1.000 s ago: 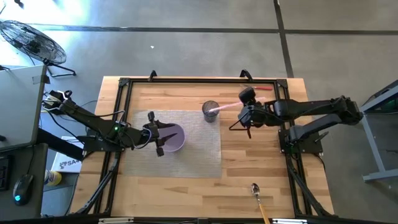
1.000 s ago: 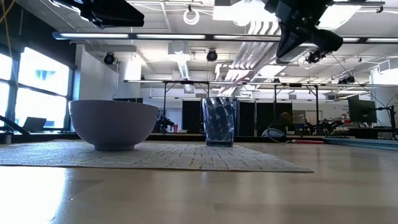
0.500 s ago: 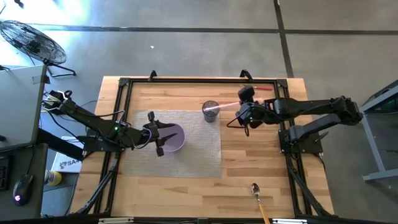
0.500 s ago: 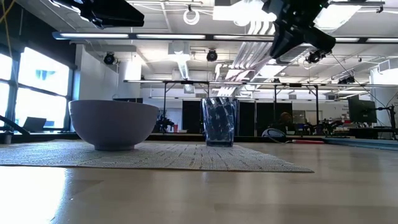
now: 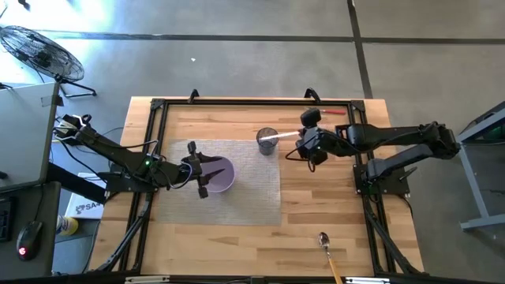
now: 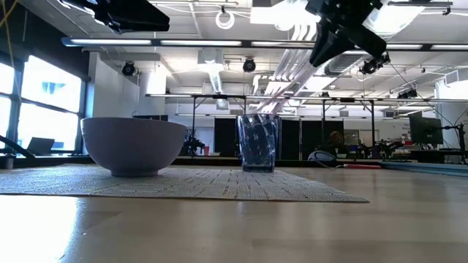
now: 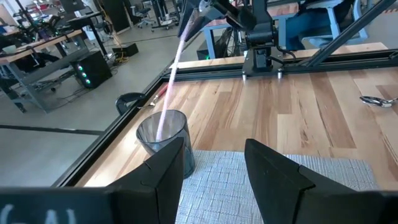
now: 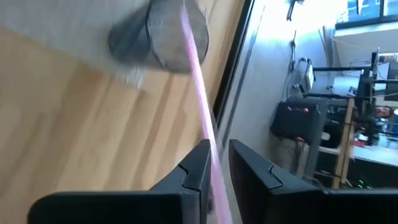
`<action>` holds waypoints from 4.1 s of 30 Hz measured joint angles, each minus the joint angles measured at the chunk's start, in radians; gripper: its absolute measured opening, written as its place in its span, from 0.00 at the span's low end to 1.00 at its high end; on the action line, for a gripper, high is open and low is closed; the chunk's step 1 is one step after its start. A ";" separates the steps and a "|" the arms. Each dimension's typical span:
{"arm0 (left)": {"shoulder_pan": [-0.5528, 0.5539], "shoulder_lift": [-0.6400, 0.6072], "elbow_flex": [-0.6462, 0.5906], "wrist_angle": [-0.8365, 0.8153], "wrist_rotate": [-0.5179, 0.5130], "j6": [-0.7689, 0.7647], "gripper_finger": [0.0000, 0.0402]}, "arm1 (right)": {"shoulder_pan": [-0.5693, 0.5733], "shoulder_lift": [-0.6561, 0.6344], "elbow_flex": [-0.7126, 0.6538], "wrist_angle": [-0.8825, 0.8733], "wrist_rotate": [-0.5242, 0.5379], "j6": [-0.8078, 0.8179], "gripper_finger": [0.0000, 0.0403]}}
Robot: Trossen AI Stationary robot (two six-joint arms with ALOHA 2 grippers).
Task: Pick & Place Utensil
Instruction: Put the pink straw into the blue glass on the gray mat, then put the yellow spoon into the purple bowl on the gray mat
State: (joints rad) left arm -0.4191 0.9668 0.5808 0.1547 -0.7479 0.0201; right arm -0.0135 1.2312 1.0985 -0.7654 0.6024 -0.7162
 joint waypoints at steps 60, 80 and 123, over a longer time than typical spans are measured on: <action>0.000 0.000 0.000 0.000 0.000 0.000 0.41 | 0.860 0.415 0.000 0.179 -0.608 2.356 0.01; 0.000 0.000 0.000 0.000 0.000 0.000 0.41 | 0.921 0.538 0.000 0.178 -0.794 2.735 0.35; 0.000 0.000 0.000 0.000 0.000 0.000 0.41 | 0.918 0.639 0.002 0.153 -0.768 2.666 0.14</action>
State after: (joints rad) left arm -0.4191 0.9666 0.5808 0.1547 -0.7479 0.0200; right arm 0.9048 1.8706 1.1004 -0.6121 -0.1661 1.9498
